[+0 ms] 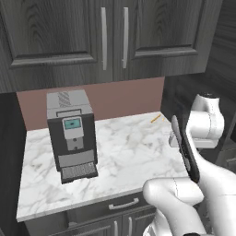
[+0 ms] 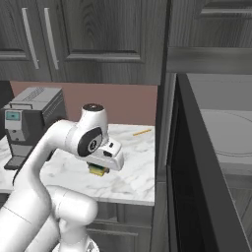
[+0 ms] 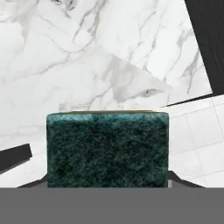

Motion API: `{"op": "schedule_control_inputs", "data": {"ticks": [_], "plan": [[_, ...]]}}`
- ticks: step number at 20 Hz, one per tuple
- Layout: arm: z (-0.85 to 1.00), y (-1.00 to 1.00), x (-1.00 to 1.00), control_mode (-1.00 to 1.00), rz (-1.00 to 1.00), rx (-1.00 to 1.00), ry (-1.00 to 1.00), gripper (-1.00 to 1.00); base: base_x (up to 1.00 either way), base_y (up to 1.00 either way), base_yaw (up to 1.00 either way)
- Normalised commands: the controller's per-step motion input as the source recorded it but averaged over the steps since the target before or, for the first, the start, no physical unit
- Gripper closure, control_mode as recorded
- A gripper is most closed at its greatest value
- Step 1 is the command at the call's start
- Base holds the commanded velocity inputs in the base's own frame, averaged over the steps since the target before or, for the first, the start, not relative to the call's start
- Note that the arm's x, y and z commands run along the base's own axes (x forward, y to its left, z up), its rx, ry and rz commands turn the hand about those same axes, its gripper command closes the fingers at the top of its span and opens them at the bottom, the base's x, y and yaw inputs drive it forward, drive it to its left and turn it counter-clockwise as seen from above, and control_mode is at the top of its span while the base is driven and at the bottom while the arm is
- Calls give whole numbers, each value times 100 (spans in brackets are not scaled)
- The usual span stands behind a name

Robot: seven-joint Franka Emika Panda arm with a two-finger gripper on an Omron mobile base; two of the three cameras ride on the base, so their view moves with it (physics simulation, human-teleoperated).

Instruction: Place the sponge inside the microwave to prepare for sanitizing.

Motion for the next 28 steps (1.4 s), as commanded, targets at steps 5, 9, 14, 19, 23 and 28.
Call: {"op": "schedule_control_inputs", "data": {"ticks": [5, 9, 14, 19, 23, 28], "plan": [[42, 8, -34, -100, -6, -3, -26, 100, 0, 0, 0], [48, 2, -20, -100, -5, -6, -1, 100, 0, 0, 0], [36, 14, -5, -100, -4, -4, 7, 100, 0, 0, 0], [0, 20, -2, -100, 0, 0, 10, 100, 0, 0, 0], [-3, 1, -7, -100, 0, 4, 0, 100, 0, 0, 0], [0, 0, 0, -100, 0, 0, -1, 100, 0, 0, 0]]}}
